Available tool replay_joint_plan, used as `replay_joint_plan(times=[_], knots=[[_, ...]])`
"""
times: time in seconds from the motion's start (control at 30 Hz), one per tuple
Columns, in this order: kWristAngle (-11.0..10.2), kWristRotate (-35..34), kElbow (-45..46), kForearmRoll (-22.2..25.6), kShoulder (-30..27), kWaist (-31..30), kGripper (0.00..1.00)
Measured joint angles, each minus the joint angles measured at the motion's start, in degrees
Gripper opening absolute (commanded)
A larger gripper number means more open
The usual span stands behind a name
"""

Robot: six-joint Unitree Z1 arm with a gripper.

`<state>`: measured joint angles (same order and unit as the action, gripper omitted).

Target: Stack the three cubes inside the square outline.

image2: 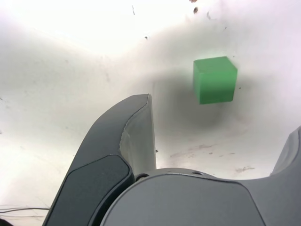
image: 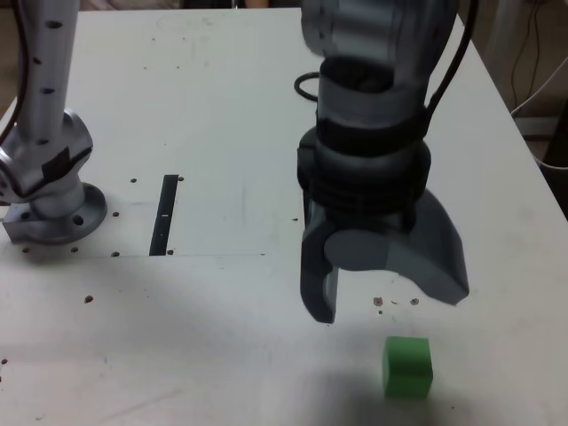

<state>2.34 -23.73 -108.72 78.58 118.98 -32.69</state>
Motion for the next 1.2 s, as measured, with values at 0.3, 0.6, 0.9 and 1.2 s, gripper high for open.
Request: replay_joint_plan(times=[0.3, 0.6, 0.9, 1.2], knots=[[1.0, -2.5, 5.4, -7.2, 2.7, -0.3, 1.00], [-0.3, -3.8, 1.6, -6.7, 8.8, -0.2, 0.99], [-2.0, -3.8, -0.5, -4.8, 11.6, 0.1, 0.87], [-3.1, -3.3, -3.9, -2.5, 12.6, 0.5, 0.65]])
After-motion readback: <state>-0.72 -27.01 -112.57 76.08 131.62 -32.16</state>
